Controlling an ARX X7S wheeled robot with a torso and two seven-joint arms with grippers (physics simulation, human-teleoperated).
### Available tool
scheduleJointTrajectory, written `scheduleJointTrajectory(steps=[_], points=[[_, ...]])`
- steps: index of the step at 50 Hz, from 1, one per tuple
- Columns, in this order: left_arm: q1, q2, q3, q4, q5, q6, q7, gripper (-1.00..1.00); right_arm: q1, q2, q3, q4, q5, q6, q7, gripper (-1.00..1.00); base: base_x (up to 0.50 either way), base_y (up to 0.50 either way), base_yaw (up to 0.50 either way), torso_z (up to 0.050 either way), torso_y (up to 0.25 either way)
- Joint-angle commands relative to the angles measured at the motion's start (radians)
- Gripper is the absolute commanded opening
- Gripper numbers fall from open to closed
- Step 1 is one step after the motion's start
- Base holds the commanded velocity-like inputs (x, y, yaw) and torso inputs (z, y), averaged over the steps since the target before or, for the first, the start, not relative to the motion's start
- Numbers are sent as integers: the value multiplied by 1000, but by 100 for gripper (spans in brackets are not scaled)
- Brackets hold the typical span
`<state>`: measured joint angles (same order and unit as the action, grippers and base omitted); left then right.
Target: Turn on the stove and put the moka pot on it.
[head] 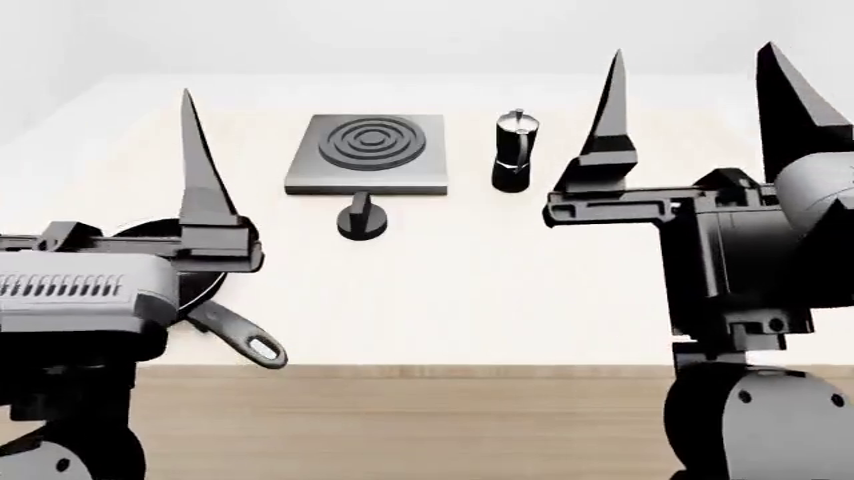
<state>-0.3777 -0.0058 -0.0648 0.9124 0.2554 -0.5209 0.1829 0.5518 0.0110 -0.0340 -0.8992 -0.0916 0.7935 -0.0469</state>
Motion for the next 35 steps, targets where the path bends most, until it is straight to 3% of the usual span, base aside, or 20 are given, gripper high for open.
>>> scheduleJointTrajectory(steps=[1,35], points=[[-53,5,-26,135,37,-63,52,100,90,-9,4,-148,-21,118,-22,100,0,0,0,50,0],[-47,5,-41,135,-10,-68,33,100,83,-9,-5,-148,-3,113,3,100,0,0,0,50,0]])
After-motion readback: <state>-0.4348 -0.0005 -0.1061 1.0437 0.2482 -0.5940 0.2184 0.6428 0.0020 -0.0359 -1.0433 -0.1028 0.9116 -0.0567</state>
